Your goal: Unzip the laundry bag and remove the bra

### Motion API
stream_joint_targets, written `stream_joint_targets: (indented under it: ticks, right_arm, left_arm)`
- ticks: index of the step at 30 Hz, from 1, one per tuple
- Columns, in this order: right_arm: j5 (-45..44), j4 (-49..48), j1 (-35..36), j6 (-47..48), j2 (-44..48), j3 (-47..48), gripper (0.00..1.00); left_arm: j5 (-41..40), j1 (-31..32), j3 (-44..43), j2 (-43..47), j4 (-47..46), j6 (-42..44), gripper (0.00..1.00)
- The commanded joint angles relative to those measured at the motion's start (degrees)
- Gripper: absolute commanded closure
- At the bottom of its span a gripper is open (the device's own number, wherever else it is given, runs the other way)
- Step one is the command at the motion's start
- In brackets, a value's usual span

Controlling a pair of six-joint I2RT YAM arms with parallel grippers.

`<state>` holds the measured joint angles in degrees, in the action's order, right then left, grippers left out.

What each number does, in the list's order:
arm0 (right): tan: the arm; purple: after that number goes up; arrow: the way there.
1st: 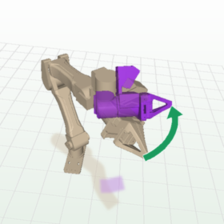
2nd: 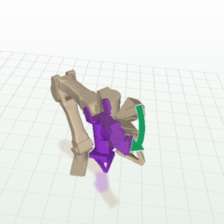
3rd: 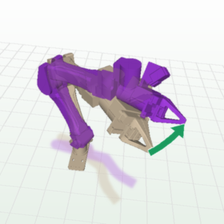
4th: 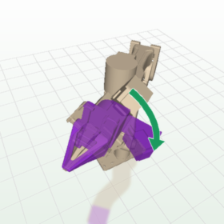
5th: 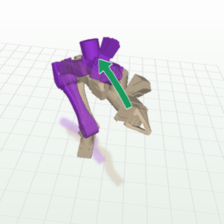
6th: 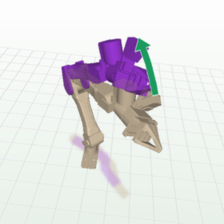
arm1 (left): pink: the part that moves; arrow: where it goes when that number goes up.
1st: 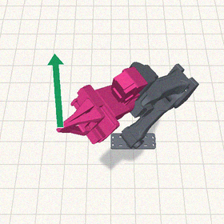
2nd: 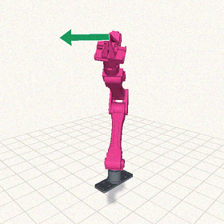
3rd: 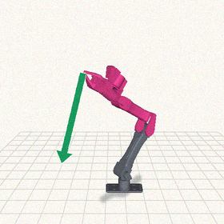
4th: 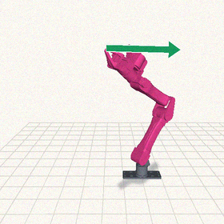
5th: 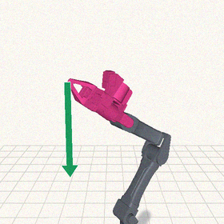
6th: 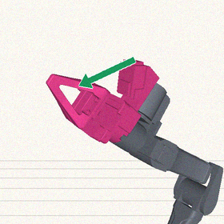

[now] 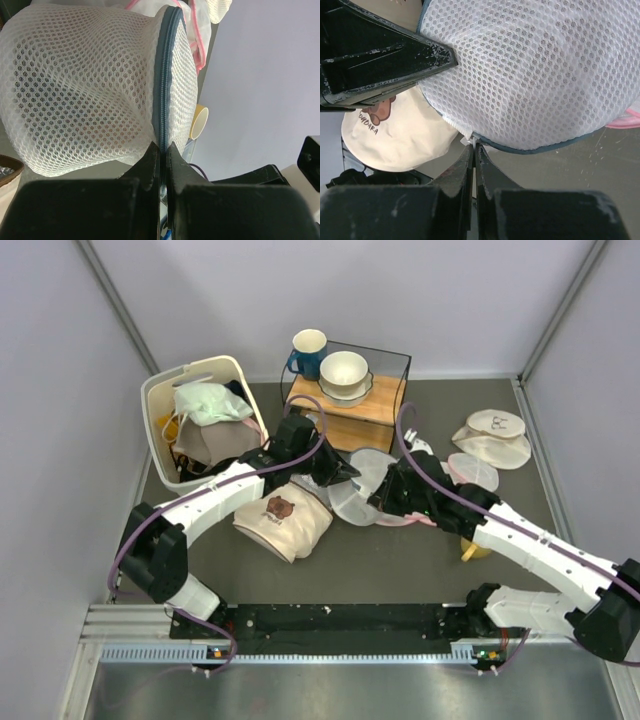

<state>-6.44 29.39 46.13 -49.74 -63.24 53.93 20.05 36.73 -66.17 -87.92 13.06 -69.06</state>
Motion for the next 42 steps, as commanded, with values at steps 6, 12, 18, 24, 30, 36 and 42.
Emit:
stream_joint_targets:
  ticks: [6,12,18,24,30,36,42]
  right_arm:
    - [-1.2,-1.3,0.9,-0.8,3.9,-3.2,1.0]
    - [0.3,-1.2,0.9,-1.1,4.9,-6.1,1.0]
    - [-1.1,-0.6,0.9,0.5,6.3,-6.0,1.0]
    - [-3.7,2.3,0.5,2.7,7.8,-7.7,1.0]
    - [-4.2,4.6,-2.4,7.1,12.0,-11.5,1.0]
    - [-2.3,5.9,-2.4,8.7,12.2,-9.7,1.0]
    - [-4.6,8.1,-2.5,10.2,14.5,-5.7,1.0]
  left_arm:
    - [1.7,-0.8,0.1,-0.2,-3.4,0.9,1.0]
    - [2.8,-1.6,-0.9,-0.6,-2.2,3.5,1.0]
    - [4.6,-1.9,-2.2,-1.5,-1.4,5.3,1.0]
    - [9.6,-3.3,-6.3,-3.7,1.5,10.3,1.0]
    - [7.9,-4.2,-8.0,-2.8,4.3,15.3,1.0]
    - [9.5,-5.4,-15.4,-4.8,9.6,20.9,1.0]
    - [11.4,-5.5,-24.0,-8.6,16.8,29.0,1.0]
